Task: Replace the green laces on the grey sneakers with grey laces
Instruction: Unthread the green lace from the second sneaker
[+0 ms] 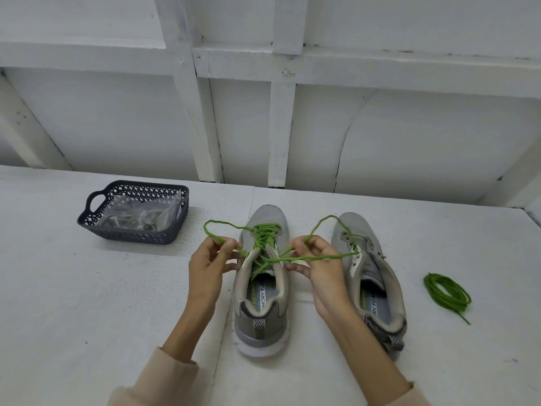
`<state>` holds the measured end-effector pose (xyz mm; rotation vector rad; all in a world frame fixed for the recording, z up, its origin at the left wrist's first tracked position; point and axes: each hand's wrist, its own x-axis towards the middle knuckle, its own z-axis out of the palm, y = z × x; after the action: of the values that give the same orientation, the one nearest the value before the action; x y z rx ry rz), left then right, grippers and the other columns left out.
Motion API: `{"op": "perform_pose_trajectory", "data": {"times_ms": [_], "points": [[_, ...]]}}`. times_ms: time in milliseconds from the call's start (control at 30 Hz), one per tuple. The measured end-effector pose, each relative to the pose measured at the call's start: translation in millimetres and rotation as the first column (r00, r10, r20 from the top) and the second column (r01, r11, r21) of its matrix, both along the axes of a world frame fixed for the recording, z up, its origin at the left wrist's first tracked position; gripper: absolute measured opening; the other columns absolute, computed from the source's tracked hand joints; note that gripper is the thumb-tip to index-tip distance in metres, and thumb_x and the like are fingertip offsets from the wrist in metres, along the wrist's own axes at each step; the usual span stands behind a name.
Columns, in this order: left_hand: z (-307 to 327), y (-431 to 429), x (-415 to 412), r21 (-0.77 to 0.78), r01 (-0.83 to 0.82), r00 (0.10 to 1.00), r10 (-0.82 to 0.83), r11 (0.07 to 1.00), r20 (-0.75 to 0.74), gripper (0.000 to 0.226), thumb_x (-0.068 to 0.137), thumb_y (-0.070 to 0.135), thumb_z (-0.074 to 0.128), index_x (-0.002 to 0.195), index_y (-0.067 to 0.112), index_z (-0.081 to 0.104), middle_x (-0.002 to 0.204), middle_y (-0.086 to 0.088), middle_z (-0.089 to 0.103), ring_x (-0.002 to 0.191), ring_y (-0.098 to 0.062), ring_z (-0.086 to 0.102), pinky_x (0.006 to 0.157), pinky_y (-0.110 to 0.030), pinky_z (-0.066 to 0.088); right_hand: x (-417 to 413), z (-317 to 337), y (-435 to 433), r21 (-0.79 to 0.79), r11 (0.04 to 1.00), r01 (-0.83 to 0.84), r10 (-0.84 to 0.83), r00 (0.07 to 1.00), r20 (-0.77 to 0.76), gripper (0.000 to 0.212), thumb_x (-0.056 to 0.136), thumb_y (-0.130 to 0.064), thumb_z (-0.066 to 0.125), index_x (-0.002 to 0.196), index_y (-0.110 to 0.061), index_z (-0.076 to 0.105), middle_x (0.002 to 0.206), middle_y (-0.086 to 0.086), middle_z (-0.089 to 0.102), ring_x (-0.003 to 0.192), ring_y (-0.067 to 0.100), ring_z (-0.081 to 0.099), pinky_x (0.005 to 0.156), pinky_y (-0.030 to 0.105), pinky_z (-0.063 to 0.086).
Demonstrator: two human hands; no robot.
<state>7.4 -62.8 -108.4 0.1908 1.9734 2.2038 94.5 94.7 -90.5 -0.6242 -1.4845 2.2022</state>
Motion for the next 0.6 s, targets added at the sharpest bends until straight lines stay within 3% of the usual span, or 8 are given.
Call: {"op": "perform_pose_trajectory", "data": {"times_ms": [67, 200, 267, 367, 467, 600], "points": [[-1.1, 2.0, 1.7, 0.008, -0.007, 1.000, 0.007, 1.000, 0.008, 0.013, 0.093, 0.018, 0.062, 0.088, 0.006, 0.065, 0.087, -0.004, 0.071, 0.077, -0.012, 0.067, 0.063, -0.023, 0.055, -0.1, -4.0, -0.4, -0.045, 0.997, 0.061, -0.062, 0.998, -0.014, 0.008, 0.094, -0.005, 0.057, 0.086, -0.004, 0.059, 0.070, 0.003, 0.065, 0.061, 0.010, 0.062, 0.058, 0.023, 0.055], [-5.1, -1.2, 4.7, -0.122, 0.168, 0.985, -0.171, 0.978, -0.019, 0.015, 0.084, 0.019, 0.070, 0.094, 0.009, 0.073, 0.096, -0.001, 0.075, 0.090, -0.008, 0.068, 0.079, -0.019, 0.053, 1.3, -7.6, -1.5, 0.108, 0.987, -0.118, 0.113, 0.992, 0.048, 0.005, 0.086, -0.002, 0.067, 0.090, -0.005, 0.070, 0.077, 0.000, 0.070, 0.071, 0.006, 0.063, 0.071, 0.018, 0.051], [-6.2, -5.1, -0.3, -0.154, 0.180, 0.980, -0.191, 0.972, -0.056, 0.011, 0.087, 0.014, 0.069, 0.092, 0.006, 0.074, 0.097, -0.002, 0.075, 0.093, -0.013, 0.068, 0.084, -0.026, 0.054, 0.6, -4.4, 1.5, 0.160, 0.973, -0.169, 0.161, 0.985, 0.063, 0.009, 0.084, 0.002, 0.067, 0.084, -0.006, 0.072, 0.076, -0.002, 0.071, 0.072, 0.005, 0.063, 0.073, 0.018, 0.050], [-5.9, -7.5, -4.0, -0.176, 0.200, 0.973, -0.217, 0.964, -0.082, 0.011, 0.088, 0.013, 0.067, 0.089, 0.004, 0.073, 0.096, -0.003, 0.075, 0.088, -0.014, 0.068, 0.083, -0.032, 0.054, 2.0, -0.8, 8.0, 0.183, 0.956, -0.230, 0.216, 0.972, 0.096, 0.020, 0.090, 0.003, 0.059, 0.081, -0.009, 0.073, 0.081, -0.001, 0.073, 0.076, 0.007, 0.064, 0.073, 0.018, 0.052], [-5.6, -10.8, -5.5, -0.172, 0.242, 0.962, -0.260, 0.955, -0.085, 0.013, 0.086, 0.014, 0.068, 0.090, 0.003, 0.072, 0.099, -0.003, 0.075, 0.092, -0.015, 0.068, 0.084, -0.030, 0.054, 6.6, -1.0, 13.9, 0.204, 0.937, -0.283, 0.260, 0.957, 0.131, 0.032, 0.087, 0.015, 0.052, 0.093, -0.007, 0.075, 0.088, 0.002, 0.075, 0.083, 0.007, 0.066, 0.075, 0.015, 0.050], [-6.3, -15.4, -7.7, -0.164, 0.300, 0.943, -0.318, 0.940, -0.101, 0.010, 0.086, 0.007, 0.067, 0.093, 0.002, 0.072, 0.103, -0.005, 0.074, 0.099, -0.014, 0.068, 0.083, -0.023, 0.054, 10.1, -1.0, 11.7, 0.226, 0.939, -0.260, 0.245, 0.965, 0.093, 0.029, 0.079, 0.018, 0.062, 0.091, -0.005, 0.074, 0.083, -0.003, 0.075, 0.080, 0.002, 0.067, 0.072, 0.012, 0.049]]}}
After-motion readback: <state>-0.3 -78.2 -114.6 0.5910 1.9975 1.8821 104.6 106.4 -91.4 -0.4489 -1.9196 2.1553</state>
